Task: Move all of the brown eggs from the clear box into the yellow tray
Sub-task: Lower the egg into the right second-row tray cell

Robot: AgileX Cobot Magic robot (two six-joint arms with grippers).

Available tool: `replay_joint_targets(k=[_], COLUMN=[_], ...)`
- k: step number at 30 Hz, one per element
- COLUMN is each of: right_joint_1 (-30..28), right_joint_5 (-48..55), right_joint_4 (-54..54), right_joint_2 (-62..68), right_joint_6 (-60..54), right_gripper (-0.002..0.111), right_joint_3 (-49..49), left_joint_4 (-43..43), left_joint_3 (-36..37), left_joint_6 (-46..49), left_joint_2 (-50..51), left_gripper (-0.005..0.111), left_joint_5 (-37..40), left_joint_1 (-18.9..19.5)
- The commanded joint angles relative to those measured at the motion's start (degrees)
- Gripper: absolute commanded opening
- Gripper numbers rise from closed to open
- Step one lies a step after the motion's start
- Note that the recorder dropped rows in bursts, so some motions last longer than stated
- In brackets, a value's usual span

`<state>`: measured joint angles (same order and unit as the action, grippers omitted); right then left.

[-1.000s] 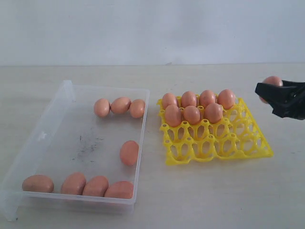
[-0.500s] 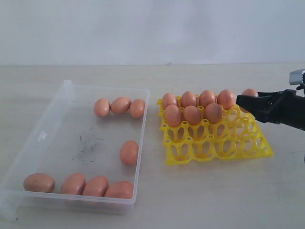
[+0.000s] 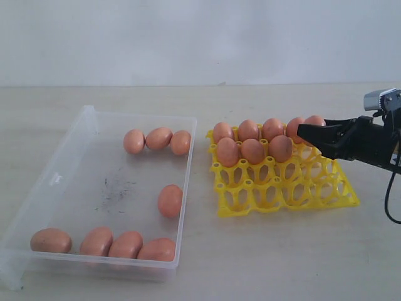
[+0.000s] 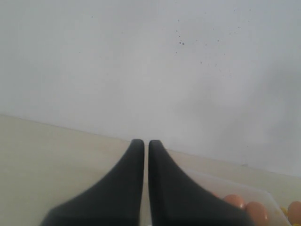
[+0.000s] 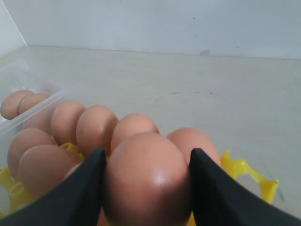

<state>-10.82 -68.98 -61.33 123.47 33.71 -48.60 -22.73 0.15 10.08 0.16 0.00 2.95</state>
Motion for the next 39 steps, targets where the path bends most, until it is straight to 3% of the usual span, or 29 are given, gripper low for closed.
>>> replay_joint_targets(k=[1,29,32,39], right_joint_1=[-0.04,0.15,0.15,0.15], right_joint_5=[-0.98,-0.98,-0.98,-0.98], right_joint_4=[0.55,-0.7,-1.04,-0.94], right_joint_2=[0.05,3.85,3.85,3.85], right_joint_6=[0.07,-2.78,-2.91,-2.07], right_gripper=[0.0,0.001,0.011,0.06], right_joint_3=[-0.15,-0.24,-0.24,-0.13], left_joint_4=[-0.28,-0.28,-0.28,-0.28], left_joint_3=[-0.15,-0.15,-0.15,-0.15], left_joint_6=[0.33,0.33,0.33,0.33], left_joint_2=[-0.16,-0.16,-0.16,-0.16], left_gripper=[0.004,0.004,0.004,0.004], left_joint_5=[0.0,0.0,0.0,0.0], left_joint_1=[-0.24,-0.24,-0.24,-0.24])
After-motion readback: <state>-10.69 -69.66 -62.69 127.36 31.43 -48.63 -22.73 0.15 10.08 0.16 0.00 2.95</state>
